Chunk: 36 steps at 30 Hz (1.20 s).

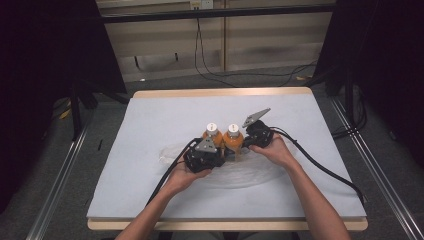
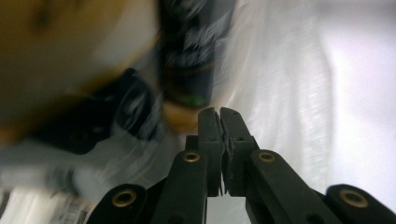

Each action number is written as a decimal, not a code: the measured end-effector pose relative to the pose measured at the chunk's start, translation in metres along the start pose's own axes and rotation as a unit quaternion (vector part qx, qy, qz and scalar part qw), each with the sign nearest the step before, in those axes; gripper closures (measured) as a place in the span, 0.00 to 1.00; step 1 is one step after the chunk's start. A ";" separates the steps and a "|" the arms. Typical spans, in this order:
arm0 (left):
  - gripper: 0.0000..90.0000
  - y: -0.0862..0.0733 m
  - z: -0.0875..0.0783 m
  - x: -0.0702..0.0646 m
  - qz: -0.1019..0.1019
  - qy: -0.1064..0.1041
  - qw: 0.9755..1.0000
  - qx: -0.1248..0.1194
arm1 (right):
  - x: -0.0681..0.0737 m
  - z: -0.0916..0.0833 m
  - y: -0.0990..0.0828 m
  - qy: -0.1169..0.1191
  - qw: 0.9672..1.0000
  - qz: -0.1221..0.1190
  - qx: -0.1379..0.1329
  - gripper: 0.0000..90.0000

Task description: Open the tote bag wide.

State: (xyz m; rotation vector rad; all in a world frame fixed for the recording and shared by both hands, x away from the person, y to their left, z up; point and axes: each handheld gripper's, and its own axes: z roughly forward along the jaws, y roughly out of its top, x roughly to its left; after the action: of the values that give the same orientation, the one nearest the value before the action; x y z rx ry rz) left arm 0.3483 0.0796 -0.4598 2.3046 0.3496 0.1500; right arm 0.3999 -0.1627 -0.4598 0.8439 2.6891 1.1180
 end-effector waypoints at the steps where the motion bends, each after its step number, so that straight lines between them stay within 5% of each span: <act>1: 0.98 -0.003 0.001 0.000 -0.002 0.003 1.000 -0.002 | 0.000 0.001 -0.001 0.005 1.000 0.004 -0.001 1.00; 8: 0.99 -0.007 0.009 -0.004 0.010 0.015 1.000 -0.006 | -0.003 0.010 -0.004 0.000 1.000 0.008 0.012 1.00; 14: 0.99 -0.009 0.012 -0.011 0.030 0.015 0.999 0.025 | -0.004 0.017 -0.008 -0.001 1.000 0.011 0.026 1.00; 15: 1.00 -0.010 0.014 -0.012 0.042 0.008 0.998 0.038 | -0.004 0.017 -0.008 -0.002 1.000 0.013 0.022 1.00; 16: 1.00 -0.011 0.016 -0.014 0.028 0.010 0.999 0.026 | -0.004 0.017 -0.008 -0.004 1.000 0.013 0.023 1.00; 22: 1.00 -0.012 0.015 -0.013 0.016 -0.014 0.999 0.028 | -0.003 0.019 -0.008 -0.009 1.000 0.015 0.017 1.00; 23: 1.00 -0.012 0.012 -0.011 0.034 -0.021 0.998 0.042 | -0.004 0.019 -0.007 -0.012 1.000 0.012 0.017 1.00; 24: 1.00 -0.013 0.015 -0.013 0.008 -0.024 0.999 0.021 | -0.005 0.019 -0.007 -0.013 1.000 0.015 0.017 1.00; 31: 1.00 -0.011 0.012 -0.019 0.039 -0.029 0.998 0.044 | -0.008 0.021 -0.005 -0.021 0.999 0.022 0.013 1.00; 36: 1.00 -0.014 0.009 -0.025 0.042 -0.041 0.997 0.042 | -0.011 0.024 -0.003 -0.027 0.999 0.026 0.010 1.00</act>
State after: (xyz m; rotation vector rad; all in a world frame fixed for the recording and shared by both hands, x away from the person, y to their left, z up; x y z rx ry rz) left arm 0.3232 0.0749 -0.4761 2.4017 0.2219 0.0836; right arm 0.4148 -0.1552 -0.4802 0.9384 2.6536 1.0633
